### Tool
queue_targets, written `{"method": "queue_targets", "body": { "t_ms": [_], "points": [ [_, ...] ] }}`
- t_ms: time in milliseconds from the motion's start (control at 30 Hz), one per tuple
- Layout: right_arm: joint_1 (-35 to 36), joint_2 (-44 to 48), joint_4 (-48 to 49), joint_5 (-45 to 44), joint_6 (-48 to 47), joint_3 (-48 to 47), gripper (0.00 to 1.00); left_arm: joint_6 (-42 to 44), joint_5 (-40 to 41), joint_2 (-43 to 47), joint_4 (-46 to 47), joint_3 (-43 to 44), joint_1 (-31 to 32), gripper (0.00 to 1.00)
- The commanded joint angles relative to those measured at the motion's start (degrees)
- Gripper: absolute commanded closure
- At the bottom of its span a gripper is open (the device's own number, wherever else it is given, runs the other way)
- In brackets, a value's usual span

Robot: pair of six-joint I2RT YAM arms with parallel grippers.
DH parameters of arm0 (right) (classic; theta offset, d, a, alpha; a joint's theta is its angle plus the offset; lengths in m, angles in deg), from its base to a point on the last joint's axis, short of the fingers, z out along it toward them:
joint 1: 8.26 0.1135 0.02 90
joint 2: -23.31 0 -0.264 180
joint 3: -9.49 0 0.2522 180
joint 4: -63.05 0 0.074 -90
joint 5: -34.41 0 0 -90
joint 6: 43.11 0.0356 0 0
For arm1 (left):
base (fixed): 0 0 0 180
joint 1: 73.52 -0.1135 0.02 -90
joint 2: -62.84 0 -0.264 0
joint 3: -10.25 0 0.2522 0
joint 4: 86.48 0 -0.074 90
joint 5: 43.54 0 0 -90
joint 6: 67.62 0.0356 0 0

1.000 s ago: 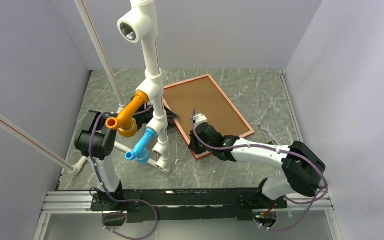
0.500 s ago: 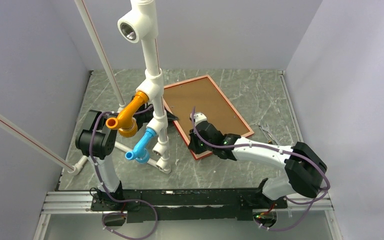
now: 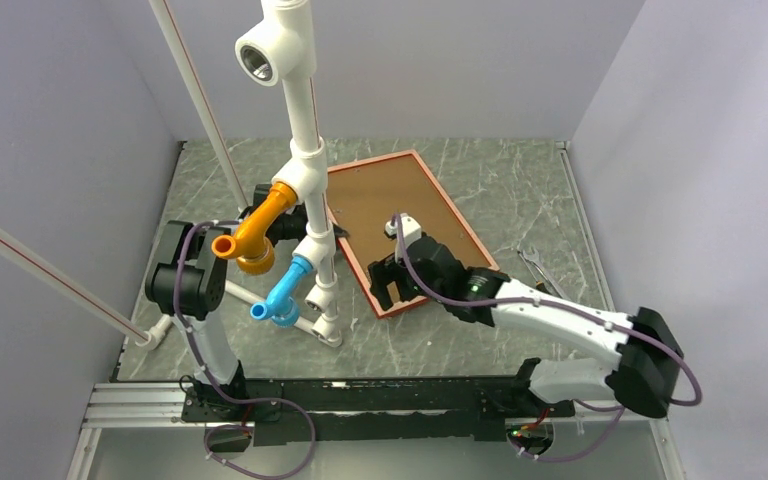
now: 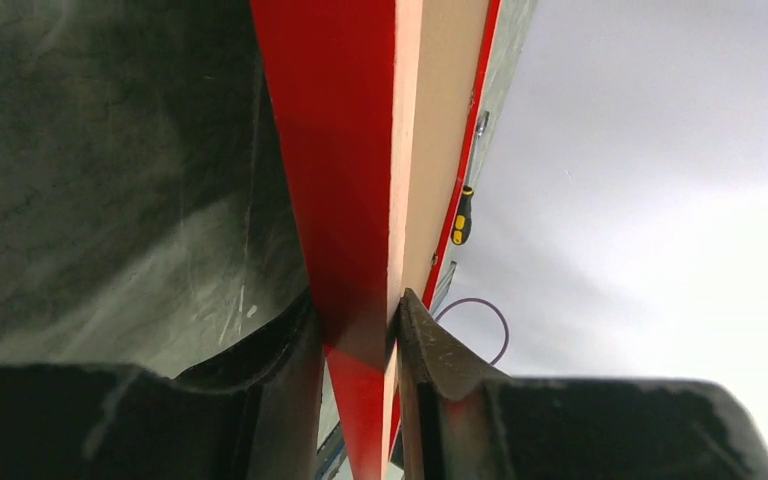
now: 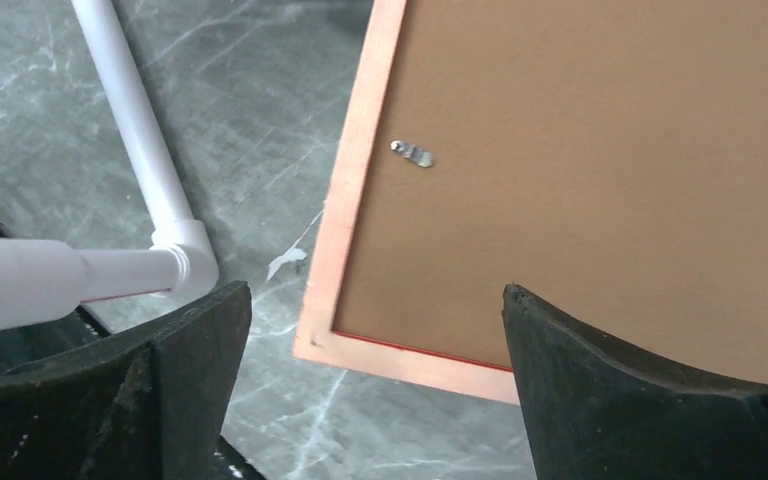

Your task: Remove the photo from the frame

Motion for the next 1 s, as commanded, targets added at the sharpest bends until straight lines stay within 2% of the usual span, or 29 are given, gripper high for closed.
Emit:
{"method": "queue_targets", "body": {
  "t_ms": [0,100,167,300,400,500,667,833,867,967],
  "points": [
    [4.3,7.2,1.3,-10.1,-11.4,3.5,0.02,2.4,0.7,5.0,-3.7,2.9,-1.9,1.0],
    [10.8,8.9,2.8,-19.1,-17.1,6.3,0.01,1.8,-0.6,5.8,-3.4,2.8,-3.0,1.0],
    [12.9,8.8,1.8,-21.9,-18.3,6.5,0.02,1.3,-0.7,6.6,-2.6,2.3,-3.4,1.0],
    [20.0,8.7,6.2,-27.0,-27.7,10.5,0.01,2.2,-1.0,7.2,-4.0,3.1,-3.8,1.0],
    [22.3,5.6,9.9,-29.6,-32.0,12.0,0.0,2.3,-1.1,7.9,-4.1,3.0,-4.3,1.0],
    [24.2,-1.4,15.6,-37.1,-35.7,12.5,0.0,3.6,-0.4,8.9,-5.7,3.6,-4.4,1.0],
    [25.2,-11.5,38.4,-48.6,-45.8,15.9,0.0,4.8,0.1,9.5,-7.3,4.3,-4.6,1.0],
    [23.6,-22.4,64.3,-51.6,-59.8,17.9,0.02,4.6,-0.3,9.4,-7.1,4.3,-4.7,1.0],
    [23.2,-24.7,72.9,-51.9,-63.5,18.5,0.03,4.7,-0.3,9.4,-7.3,4.4,-4.7,1.0],
    [21.9,-30.4,86.9,-52.4,-71.7,19.3,0.08,4.8,-0.3,9.2,-7.5,4.5,-4.8,1.0]
  ]
}}
